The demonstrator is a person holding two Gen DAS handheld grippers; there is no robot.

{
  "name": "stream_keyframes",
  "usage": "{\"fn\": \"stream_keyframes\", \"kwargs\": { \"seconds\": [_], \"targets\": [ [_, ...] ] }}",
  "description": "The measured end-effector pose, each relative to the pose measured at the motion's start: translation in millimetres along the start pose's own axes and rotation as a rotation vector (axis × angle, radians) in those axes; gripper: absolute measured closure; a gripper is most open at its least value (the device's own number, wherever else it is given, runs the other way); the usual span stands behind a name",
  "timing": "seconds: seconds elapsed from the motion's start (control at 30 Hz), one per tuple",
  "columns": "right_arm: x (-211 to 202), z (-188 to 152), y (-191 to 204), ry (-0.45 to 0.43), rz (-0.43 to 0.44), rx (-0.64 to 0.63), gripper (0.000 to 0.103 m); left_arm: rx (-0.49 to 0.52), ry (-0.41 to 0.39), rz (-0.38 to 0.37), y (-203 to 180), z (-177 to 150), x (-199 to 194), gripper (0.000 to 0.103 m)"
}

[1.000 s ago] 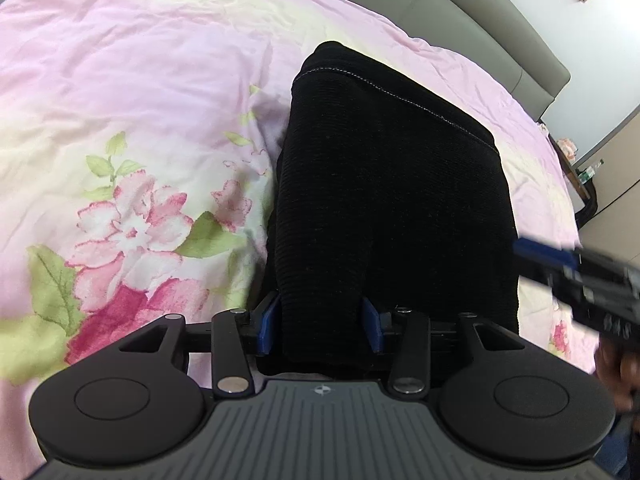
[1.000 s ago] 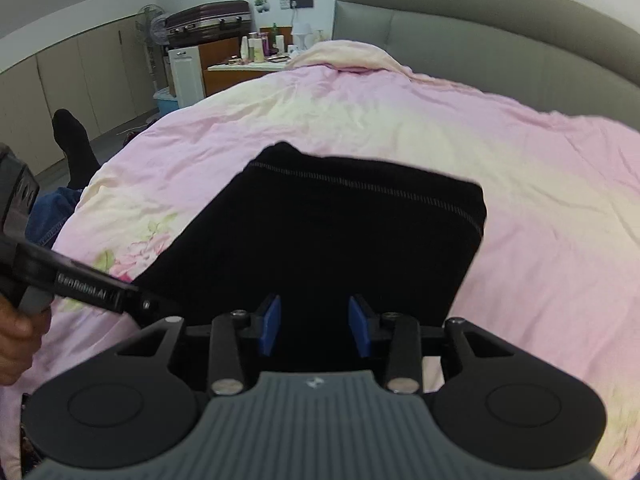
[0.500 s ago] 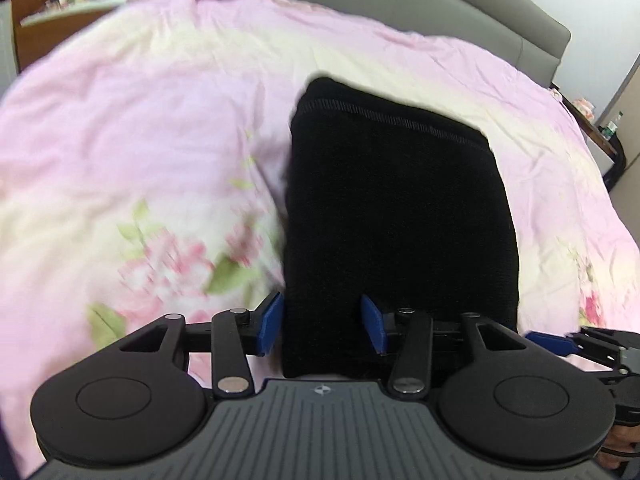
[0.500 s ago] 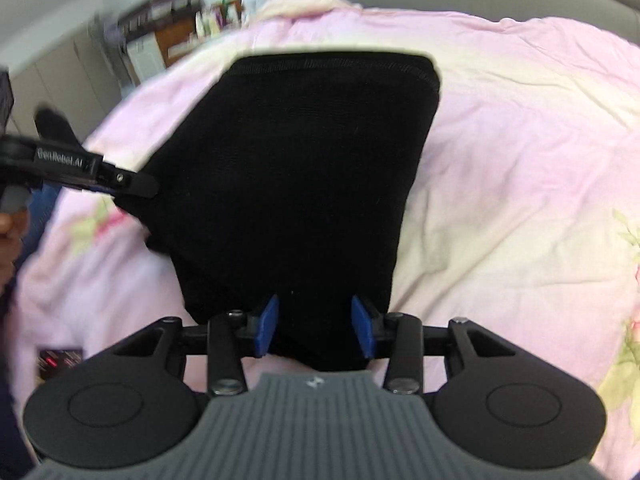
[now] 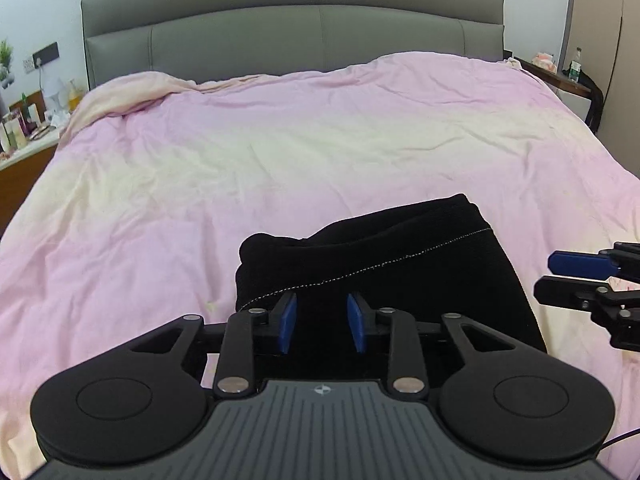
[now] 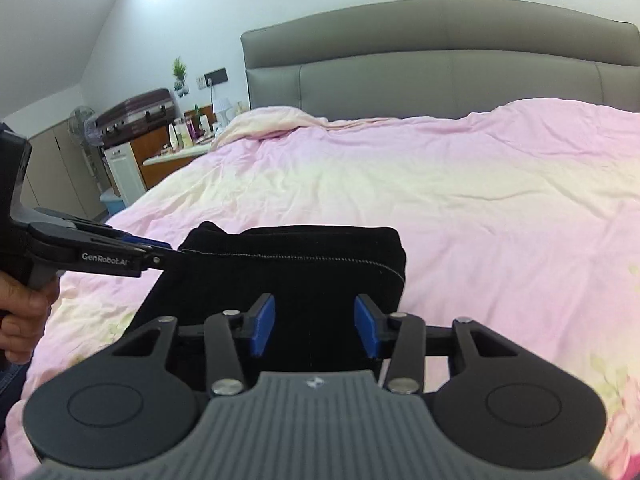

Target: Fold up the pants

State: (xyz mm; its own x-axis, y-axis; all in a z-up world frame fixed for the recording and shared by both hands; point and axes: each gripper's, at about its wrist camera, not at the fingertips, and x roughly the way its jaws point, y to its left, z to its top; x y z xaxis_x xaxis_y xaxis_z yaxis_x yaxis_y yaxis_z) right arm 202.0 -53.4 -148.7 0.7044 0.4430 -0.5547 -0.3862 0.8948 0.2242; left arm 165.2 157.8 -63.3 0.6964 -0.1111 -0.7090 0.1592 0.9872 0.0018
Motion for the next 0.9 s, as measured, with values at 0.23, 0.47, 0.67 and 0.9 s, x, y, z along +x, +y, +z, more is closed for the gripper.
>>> {"fn": "stream_keyframes", "kwargs": {
  "seconds": [0.23,0.47,0.67,0.9],
  "targets": [
    [75.1,30.0,-7.0,0.042,-0.038,-0.014,0.076,-0.016,0.008,0.037,8.5,10.3,36.8,0.081],
    [157.6,42.9,-27.7,0.150,-0.050,0.058,0.077,-0.096,0.119,0.049,27.1,22.3,86.9,0.095],
    [166.8,39.0,-37.1,0.139,-0.016,0.071,0.077,-0.102,0.099,0.091,23.0,16.2,92.9,0.095],
    [78.8,28.3,-40.4,0.011,0.072,0.159,0.069,-0.090,-0.044,0.030,26.4,7.1,20.0,0.055]
  ]
}}
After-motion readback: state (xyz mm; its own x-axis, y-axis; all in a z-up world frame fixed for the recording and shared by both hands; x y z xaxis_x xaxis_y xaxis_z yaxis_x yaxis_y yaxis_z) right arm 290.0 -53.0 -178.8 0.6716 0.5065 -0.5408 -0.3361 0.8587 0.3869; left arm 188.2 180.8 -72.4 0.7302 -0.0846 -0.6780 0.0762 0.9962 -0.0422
